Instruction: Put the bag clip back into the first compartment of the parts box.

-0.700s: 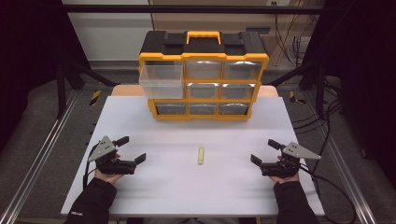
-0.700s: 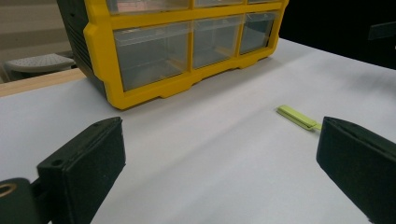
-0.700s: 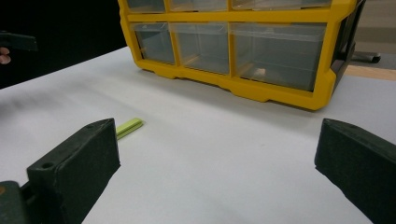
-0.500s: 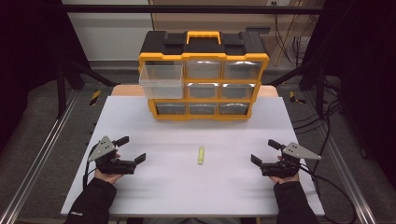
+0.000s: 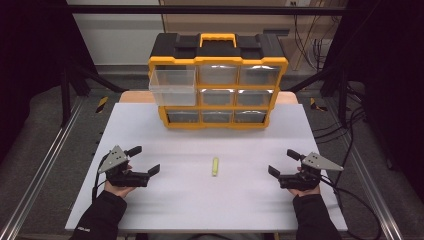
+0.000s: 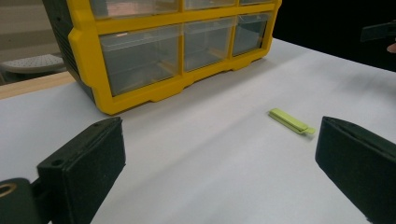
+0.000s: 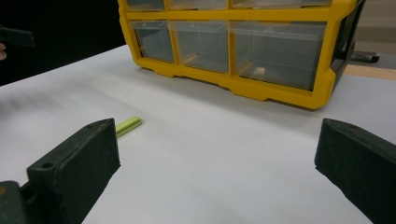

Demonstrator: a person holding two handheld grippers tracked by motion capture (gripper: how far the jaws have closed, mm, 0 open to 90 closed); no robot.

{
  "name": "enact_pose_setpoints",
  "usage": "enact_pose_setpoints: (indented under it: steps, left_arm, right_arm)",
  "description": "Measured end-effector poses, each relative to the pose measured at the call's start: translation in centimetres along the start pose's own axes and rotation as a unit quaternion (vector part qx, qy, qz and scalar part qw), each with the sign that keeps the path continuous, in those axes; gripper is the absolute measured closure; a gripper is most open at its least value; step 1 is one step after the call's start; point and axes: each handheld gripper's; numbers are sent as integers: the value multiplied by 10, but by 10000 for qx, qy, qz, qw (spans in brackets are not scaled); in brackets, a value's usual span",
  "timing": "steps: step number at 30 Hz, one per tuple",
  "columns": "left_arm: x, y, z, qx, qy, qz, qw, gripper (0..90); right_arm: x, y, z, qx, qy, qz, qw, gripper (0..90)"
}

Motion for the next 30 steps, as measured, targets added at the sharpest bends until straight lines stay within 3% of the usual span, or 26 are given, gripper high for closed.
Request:
enact_pose_setpoints:
  steps: [21, 30]
  left_arm:
    - [-18, -16, -26, 137, 4, 12, 9999, 17]
    - [-21, -24, -35, 170, 6, 137, 9998, 17]
  right_arm:
    - [1, -1, 1, -4, 46, 37, 10000, 5]
    - [1, -1, 1, 1, 60, 36, 10000, 5]
Point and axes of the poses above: each handheld gripper's, and its own axes: y roughly backward along the jaws, x roughly out of its underside, z roughly to its left, and after that the axes turned 3 degrees about y, right-handed
